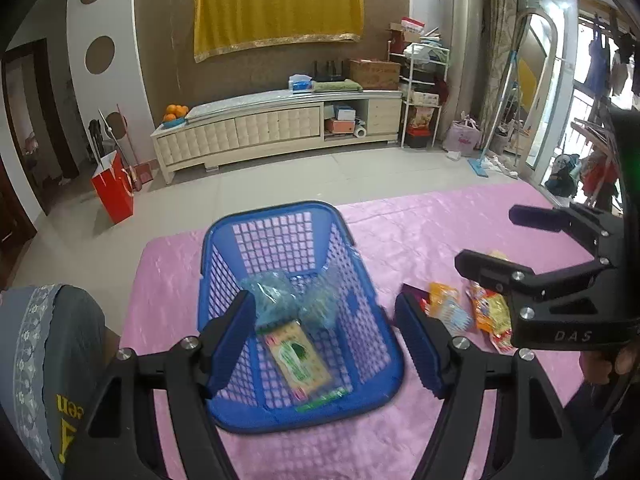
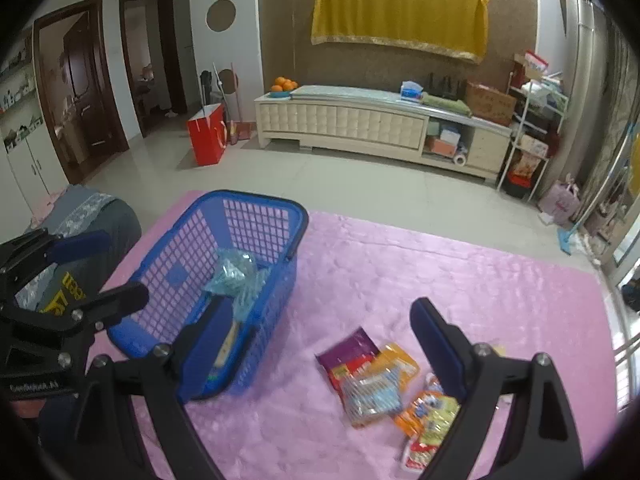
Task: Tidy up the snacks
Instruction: 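Lower the striped clear bag into the basket and open the left tool, then withdraw both tools from the basket toward the remaining snacks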
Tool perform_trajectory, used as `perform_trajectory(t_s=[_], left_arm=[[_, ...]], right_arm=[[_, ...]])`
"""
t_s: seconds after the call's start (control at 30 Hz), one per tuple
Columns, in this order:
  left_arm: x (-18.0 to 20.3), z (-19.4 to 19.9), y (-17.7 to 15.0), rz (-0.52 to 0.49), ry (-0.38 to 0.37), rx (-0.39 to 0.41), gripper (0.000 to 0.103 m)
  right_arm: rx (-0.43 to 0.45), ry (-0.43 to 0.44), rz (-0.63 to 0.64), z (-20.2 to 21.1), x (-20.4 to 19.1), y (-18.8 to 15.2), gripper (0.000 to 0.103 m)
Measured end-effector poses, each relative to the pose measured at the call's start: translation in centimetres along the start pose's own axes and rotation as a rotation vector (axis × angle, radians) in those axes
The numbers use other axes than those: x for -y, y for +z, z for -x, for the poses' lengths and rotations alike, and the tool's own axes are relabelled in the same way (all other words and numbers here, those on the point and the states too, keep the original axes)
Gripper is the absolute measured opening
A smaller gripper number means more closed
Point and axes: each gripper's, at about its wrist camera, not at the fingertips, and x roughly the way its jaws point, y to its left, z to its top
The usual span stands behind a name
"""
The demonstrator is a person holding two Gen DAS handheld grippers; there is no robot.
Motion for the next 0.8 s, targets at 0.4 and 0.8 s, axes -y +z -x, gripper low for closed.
perform_trajectory(t_s=[0.4, 0.8], left_arm=[[5.8, 2.3, -3.7, 0.031, 0.042, 0.051, 0.074], [9.2, 0.8, -7.8, 0.108, 0.095, 0.078, 0.074]], right_arm=[[0.078, -0.049, 0.086, 5.0, 2.0, -5.2, 0.093], [0.010, -0.056, 0.041, 3.8, 6.0, -9.0, 0.093]])
